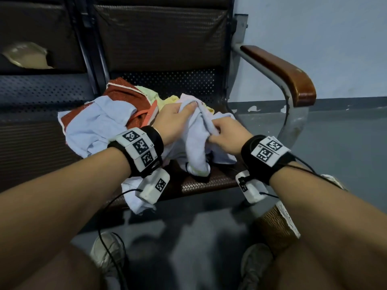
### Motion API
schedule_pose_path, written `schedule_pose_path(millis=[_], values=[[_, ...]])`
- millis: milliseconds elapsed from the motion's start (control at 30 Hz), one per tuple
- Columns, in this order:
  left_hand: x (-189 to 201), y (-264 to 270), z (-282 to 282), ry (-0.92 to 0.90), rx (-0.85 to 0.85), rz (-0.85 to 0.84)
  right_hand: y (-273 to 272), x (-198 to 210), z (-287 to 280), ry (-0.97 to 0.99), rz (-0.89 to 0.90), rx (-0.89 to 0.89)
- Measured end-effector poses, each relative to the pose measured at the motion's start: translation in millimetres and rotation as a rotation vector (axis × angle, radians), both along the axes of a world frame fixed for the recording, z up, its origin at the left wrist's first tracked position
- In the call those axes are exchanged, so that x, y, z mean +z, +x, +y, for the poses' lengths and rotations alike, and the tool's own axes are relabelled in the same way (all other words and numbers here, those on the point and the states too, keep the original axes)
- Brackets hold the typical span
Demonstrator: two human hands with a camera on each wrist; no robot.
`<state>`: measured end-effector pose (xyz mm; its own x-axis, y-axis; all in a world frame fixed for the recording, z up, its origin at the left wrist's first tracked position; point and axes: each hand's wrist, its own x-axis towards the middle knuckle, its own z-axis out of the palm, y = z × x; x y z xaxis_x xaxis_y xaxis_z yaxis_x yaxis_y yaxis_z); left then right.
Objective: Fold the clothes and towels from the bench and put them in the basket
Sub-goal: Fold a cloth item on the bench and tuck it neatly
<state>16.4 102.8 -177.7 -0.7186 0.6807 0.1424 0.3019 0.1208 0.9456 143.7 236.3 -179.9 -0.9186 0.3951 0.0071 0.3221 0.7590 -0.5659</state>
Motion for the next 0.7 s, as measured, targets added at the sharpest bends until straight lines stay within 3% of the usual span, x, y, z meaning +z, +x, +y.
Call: schedule_pose_path(millis=[67,133,200,267,333,433,567,700], values=[[-4,-8,0,-0.057,0.039,0.068,-1,3,4,0.064,0.150,-0.076],[-9,-14,-5,-0.189,-0.013,0.129,-4,10,12,-0.085,0.304,-0.181],[-20,-21,-10,-0.456,-0.104,0.303,-6,15,19,-0.242,0.429,-0.269],[-30,-24,-13,-0.585,-0.064,0.439,-6,17,26,-0.298,0.508,-0.370],[-32,-27,-16,-0.509,0.121,0.454,-4,17,31,-0.280,0.528,-0.436],[-27,-30,-15,-0.370,0.346,0.570,0,15,31,-0.310,0.511,-0.380],[-19,-18,-4,-0.339,0.180,0.417,3,11,27,-0.205,0.409,-0.296],[-8,6,11,-0.107,0.042,0.034,5,3,23,-0.167,0.360,-0.252]])
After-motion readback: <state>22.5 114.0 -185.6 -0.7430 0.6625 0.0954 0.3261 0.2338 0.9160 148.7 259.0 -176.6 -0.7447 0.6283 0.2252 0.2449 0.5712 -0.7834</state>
